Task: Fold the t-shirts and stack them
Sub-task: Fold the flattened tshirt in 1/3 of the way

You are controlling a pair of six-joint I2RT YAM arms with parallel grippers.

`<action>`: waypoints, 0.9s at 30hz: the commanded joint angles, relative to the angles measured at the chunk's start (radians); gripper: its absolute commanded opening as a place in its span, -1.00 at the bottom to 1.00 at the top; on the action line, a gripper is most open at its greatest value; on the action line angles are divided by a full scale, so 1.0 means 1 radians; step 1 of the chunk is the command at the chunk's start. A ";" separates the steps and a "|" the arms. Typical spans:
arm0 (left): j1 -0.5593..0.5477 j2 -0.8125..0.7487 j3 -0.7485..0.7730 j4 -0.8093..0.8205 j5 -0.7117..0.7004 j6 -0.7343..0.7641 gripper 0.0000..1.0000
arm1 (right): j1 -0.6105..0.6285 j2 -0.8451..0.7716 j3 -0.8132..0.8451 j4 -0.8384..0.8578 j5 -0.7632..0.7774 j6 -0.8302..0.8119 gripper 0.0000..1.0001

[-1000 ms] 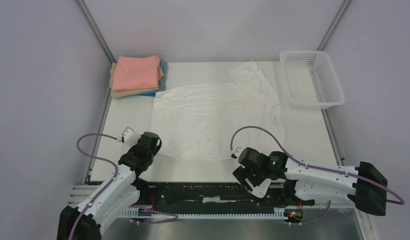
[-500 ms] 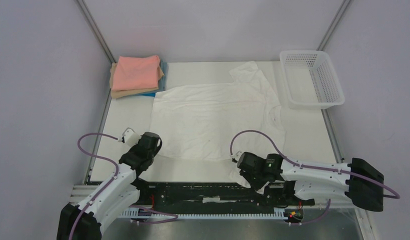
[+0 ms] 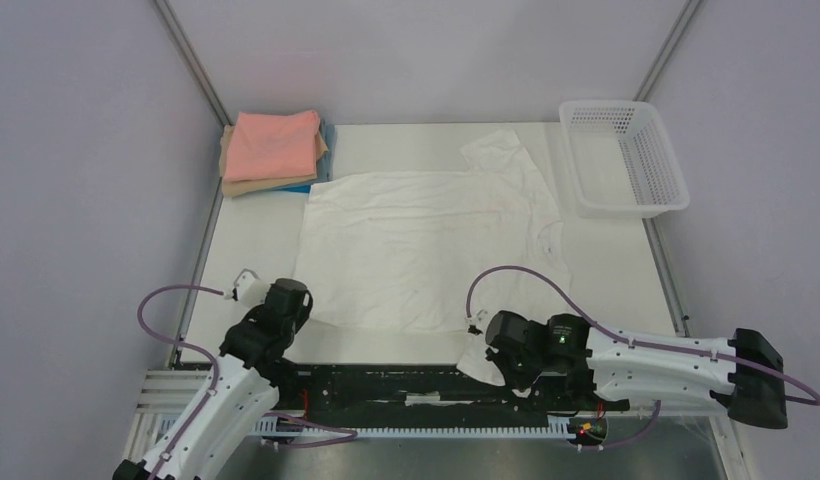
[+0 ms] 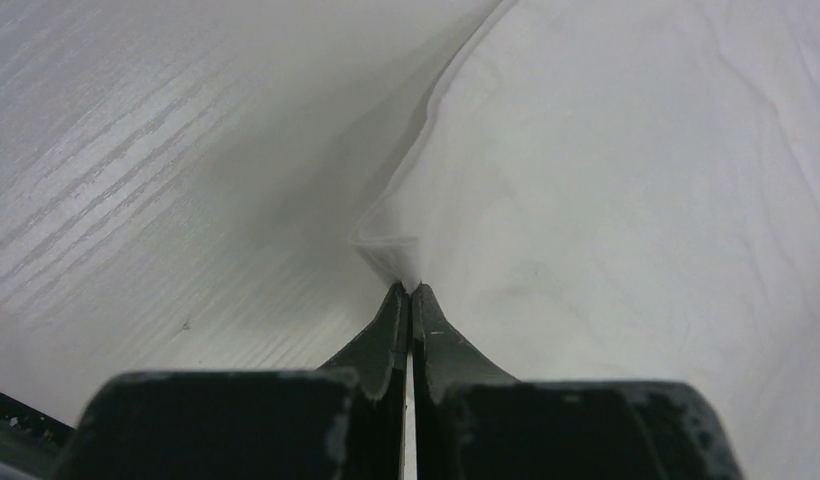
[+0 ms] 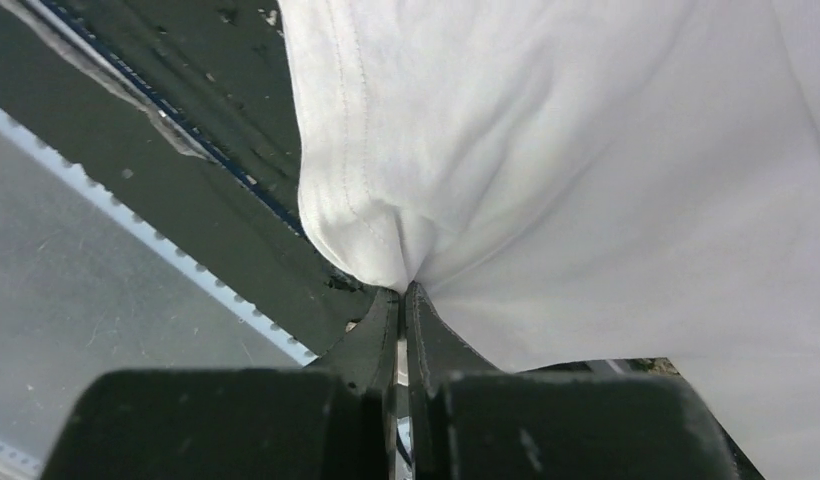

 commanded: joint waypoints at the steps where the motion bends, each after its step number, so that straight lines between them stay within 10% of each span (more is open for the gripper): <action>1: 0.004 -0.080 -0.019 -0.073 0.052 -0.037 -0.95 | 0.024 -0.062 0.008 -0.007 -0.004 0.041 -1.00; 12: 0.004 0.056 0.036 0.147 0.097 0.003 -0.95 | -0.011 -0.001 0.257 0.028 0.684 0.093 -1.00; 27: 0.069 0.351 0.212 0.281 -0.019 0.039 -0.96 | -0.357 0.067 0.213 0.503 0.844 -0.177 -1.00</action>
